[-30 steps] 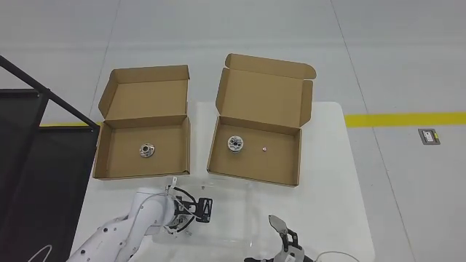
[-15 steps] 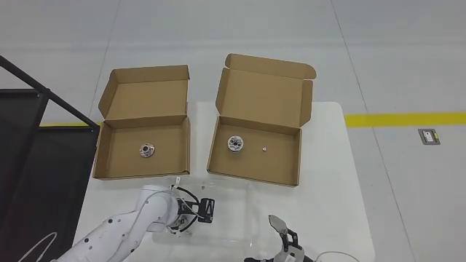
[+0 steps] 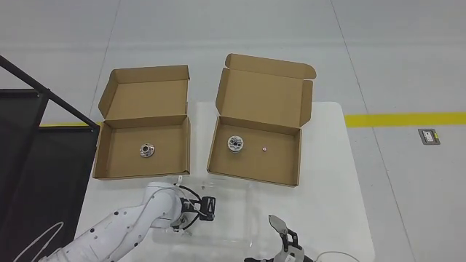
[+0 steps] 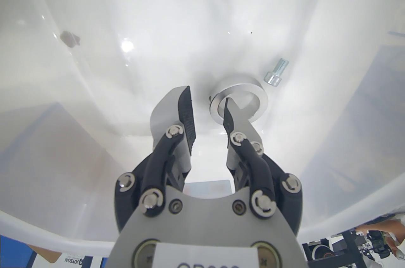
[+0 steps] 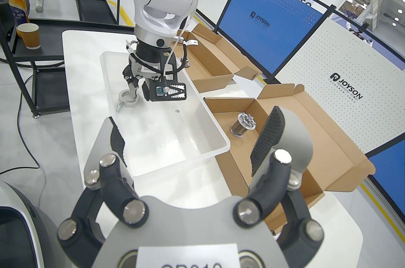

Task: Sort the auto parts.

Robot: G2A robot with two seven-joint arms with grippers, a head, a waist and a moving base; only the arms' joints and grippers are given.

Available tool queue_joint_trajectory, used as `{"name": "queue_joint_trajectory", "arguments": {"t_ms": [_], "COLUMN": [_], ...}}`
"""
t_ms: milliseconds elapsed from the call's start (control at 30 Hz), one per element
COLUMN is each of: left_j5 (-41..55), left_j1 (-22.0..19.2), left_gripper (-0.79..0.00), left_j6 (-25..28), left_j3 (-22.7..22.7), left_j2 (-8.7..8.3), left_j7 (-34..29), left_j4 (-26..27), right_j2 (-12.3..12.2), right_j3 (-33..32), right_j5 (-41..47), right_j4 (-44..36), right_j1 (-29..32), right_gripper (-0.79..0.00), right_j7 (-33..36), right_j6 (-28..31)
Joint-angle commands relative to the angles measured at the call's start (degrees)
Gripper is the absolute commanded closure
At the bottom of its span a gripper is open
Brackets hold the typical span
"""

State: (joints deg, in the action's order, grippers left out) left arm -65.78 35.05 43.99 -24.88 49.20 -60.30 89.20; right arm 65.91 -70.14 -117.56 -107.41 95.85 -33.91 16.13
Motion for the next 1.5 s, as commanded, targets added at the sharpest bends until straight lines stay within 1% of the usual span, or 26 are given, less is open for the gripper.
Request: {"name": "queue_joint_trajectory", "arguments": {"t_ms": [0,67,167,267,300,367,533,633,700,800,867,933,1000,1100,1200,1233,1267,1333,1467], "left_j5": [0.45,0.9,1.44,1.8,2.0,2.15,3.53,4.09,4.48,5.38,5.67,6.89,8.53,11.18,14.04,13.93,13.59,12.77,11.9], "left_j1": [-0.56,-1.0,-1.59,-2.06,-2.19,-2.43,-2.53,-2.08,-1.56,-0.13,1.33,3.27,5.35,8.88,12.48,13.74,15.15,17.58,21.01], "left_gripper": [-0.252,-0.206,-0.197,-0.169,-0.135,0.0,0.0,0.0,0.0,0.0,0.0,0.0,0.0,0.0,0.0,0.0,0.0,0.0,0.0], "left_j6": [-0.13,-0.27,-0.42,-0.5,-0.52,-0.65,-1.19,-1.57,-1.63,-1.22,-1.95,-2.06,-1.07,1.92,5.59,5.77,7.27,9.72,14.01], "left_j3": [0.7,1.31,2.04,2.65,2.79,2.97,1.37,-0.63,-2.55,-6.47,-9.86,-13.58,-17.68,-24.02,-30.46,-32.47,-33.87,-36.75,-40.8], "left_j2": [0.15,0.3,0.49,0.72,0.8,0.96,0.83,0.08,-0.74,-2.48,-3.91,-5.37,-6.85,-8.96,-10.75,-11.21,-11.56,-12.12,-12.53], "left_j7": [-0.12,-0.26,-0.41,-0.49,-0.51,-0.64,-0.32,0.5,1.81,5.11,7.57,11.23,15.83,23.81,32.87,35.86,39.32,46.15,59.52], "left_j4": [-0.37,-0.69,-1.14,-1.61,-1.81,-2.0,-1.15,0.4,1.77,4.49,6.2,7.61,8.28,8.37,7.36,7.06,7.53,6.43,3.55], "right_j2": [0.0,0.0,0.0,0.0,0.0,0.0,0.0,0.0,0.0,0.0,0.0,0.0,0.0,0.0,0.0,0.0,0.0,0.0,0.0], "right_j3": [0.0,0.0,0.0,0.0,0.0,0.0,0.0,0.0,0.0,0.0,0.0,0.0,0.0,0.0,0.0,0.0,0.0,0.0,0.0], "right_j5": [0.0,0.0,0.0,0.0,0.0,0.0,0.0,0.0,0.0,0.0,0.0,0.0,0.0,0.0,0.0,0.0,0.0,0.0,0.0], "right_j4": [0.0,0.0,0.0,0.0,0.0,0.0,0.0,0.0,0.0,0.0,0.0,0.0,0.0,0.0,0.0,0.0,0.0,0.0,0.0], "right_j1": [0.0,0.0,0.0,0.0,0.0,0.0,0.0,0.0,0.0,0.0,0.0,0.0,0.0,0.0,0.0,0.0,0.0,0.0,0.0], "right_gripper": [-0.785,-0.785,-0.785,-0.785,-0.785,-0.785,-0.785,-0.785,-0.785,-0.785,-0.785,-0.785,-0.785,-0.785,-0.785,-0.785,-0.785,-0.785,-0.785], "right_j7": [0.0,0.0,0.0,0.0,0.0,0.0,0.0,0.0,0.0,0.0,0.0,0.0,0.0,0.0,0.0,0.0,0.0,0.0,0.0], "right_j6": [0.0,0.0,0.0,0.0,0.0,0.0,0.0,0.0,0.0,0.0,0.0,0.0,0.0,0.0,0.0,0.0,0.0,0.0,0.0]}}
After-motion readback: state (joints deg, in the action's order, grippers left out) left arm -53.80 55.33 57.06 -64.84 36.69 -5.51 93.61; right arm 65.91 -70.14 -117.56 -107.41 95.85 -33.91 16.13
